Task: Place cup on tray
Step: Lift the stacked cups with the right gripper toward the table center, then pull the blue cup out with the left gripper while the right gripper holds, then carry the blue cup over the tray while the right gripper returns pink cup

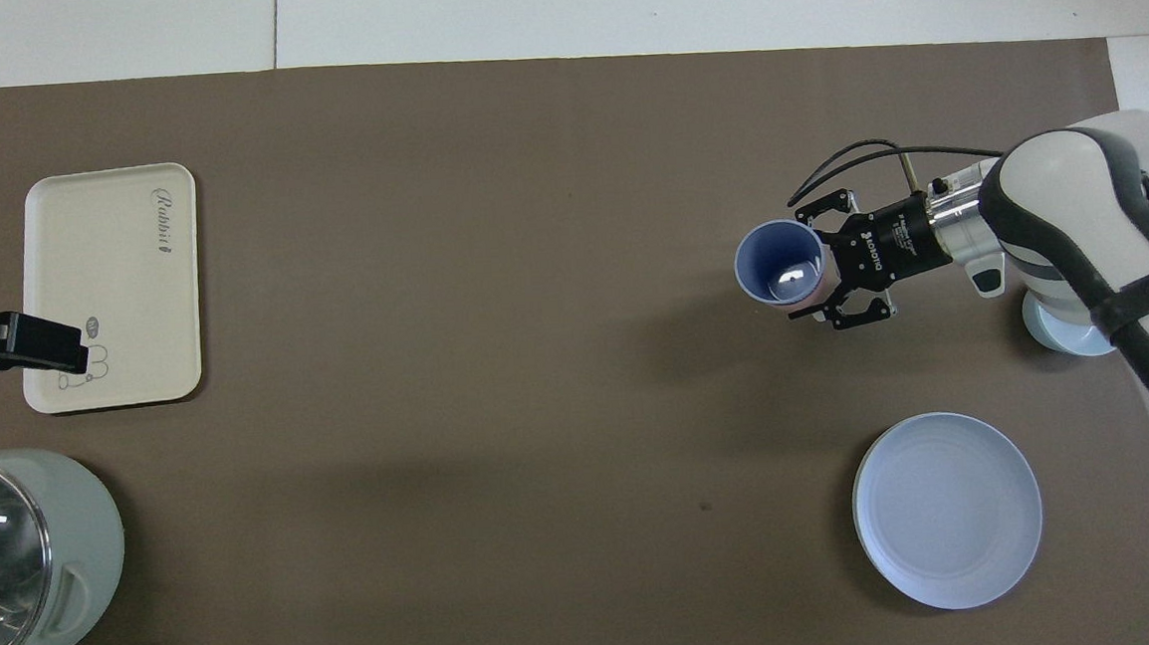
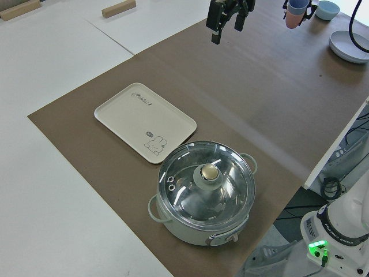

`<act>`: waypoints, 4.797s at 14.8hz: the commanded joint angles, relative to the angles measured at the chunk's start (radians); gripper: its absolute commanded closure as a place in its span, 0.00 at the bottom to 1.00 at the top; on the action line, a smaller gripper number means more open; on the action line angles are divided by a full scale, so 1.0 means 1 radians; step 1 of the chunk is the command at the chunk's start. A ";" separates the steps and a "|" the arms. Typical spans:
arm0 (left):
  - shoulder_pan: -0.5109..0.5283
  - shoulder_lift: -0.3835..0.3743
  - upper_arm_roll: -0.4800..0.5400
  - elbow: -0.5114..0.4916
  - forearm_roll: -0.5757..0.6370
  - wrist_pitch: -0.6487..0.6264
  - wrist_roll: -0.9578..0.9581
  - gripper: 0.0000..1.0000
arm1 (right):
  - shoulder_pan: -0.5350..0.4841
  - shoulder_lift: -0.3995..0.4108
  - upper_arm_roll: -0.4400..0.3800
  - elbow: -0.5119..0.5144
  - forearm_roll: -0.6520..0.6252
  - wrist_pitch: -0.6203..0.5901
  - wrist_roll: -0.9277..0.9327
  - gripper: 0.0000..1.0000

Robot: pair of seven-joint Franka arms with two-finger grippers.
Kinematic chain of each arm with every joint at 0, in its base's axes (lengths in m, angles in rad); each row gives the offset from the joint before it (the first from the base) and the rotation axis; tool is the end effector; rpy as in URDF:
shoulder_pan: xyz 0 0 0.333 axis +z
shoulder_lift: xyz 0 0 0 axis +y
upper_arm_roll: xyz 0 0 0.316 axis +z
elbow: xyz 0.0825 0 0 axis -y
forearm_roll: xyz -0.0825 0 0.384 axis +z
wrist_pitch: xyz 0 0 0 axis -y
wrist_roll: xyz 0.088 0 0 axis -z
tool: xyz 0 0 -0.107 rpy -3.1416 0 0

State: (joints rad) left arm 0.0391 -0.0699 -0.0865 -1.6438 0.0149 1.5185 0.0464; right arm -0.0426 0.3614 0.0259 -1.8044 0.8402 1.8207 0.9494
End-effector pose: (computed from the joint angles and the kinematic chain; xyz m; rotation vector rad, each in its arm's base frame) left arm 0.5259 -0.0249 0.6235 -3.1161 0.1451 0.0868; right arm 0.6161 0.0496 0.3452 -1.9375 1.5263 0.8362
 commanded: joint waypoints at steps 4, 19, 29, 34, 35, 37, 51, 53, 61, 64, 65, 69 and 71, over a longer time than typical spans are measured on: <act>0.010 -0.022 -0.004 -0.025 -0.009 0.011 -0.005 0.00 | 0.154 -0.097 0.002 -0.036 0.020 0.090 0.141 1.00; -0.077 -0.022 -0.015 -0.037 -0.108 0.123 -0.364 0.00 | 0.400 -0.133 0.017 0.005 0.020 0.308 0.387 1.00; -0.373 -0.077 -0.016 -0.347 -0.512 0.702 -0.755 0.00 | 0.400 -0.141 0.017 0.005 0.020 0.308 0.388 1.00; -0.481 -0.033 -0.013 -0.358 -0.513 0.810 -0.803 0.18 | 0.400 -0.141 0.017 0.005 0.020 0.310 0.390 1.00; -0.484 -0.015 -0.015 -0.358 -0.512 0.825 -0.803 0.26 | 0.398 -0.141 0.017 0.005 0.020 0.310 0.390 1.00; -0.484 0.002 -0.015 -0.355 -0.512 0.827 -0.803 0.67 | 0.398 -0.141 0.017 0.005 0.022 0.312 0.393 1.00; -0.228 0.032 -0.001 0.005 -0.498 0.321 -0.791 1.00 | 0.314 -0.154 0.002 0.027 0.022 0.310 0.407 1.00; -0.174 0.029 0.001 -0.016 -0.442 0.313 -0.703 1.00 | 0.247 -0.156 0.005 0.017 0.063 0.280 0.362 1.00; 0.146 0.152 0.005 -0.151 -0.254 0.501 -0.061 1.00 | -0.041 -0.076 0.003 -0.035 0.312 0.030 -0.001 1.00; 0.248 0.268 0.005 -0.128 -0.257 0.618 0.098 1.00 | -0.118 0.002 0.003 -0.059 0.359 -0.037 -0.173 1.00; 0.271 0.303 0.005 -0.122 -0.254 0.649 0.108 1.00 | -0.138 0.029 0.003 -0.068 0.372 -0.055 -0.226 1.00; 0.323 0.338 0.005 -0.166 -0.257 0.680 0.268 1.00 | -0.200 0.102 0.003 -0.079 0.396 -0.103 -0.352 1.00; 0.324 0.335 0.005 -0.211 -0.257 0.739 0.274 1.00 | -0.238 0.131 0.003 -0.076 0.395 -0.139 -0.397 1.00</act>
State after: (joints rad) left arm 0.3493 0.2849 -0.0693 -1.8075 -0.2581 2.2016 0.2990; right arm -0.2401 0.4753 0.0168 -1.8821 1.2005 1.7207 0.6074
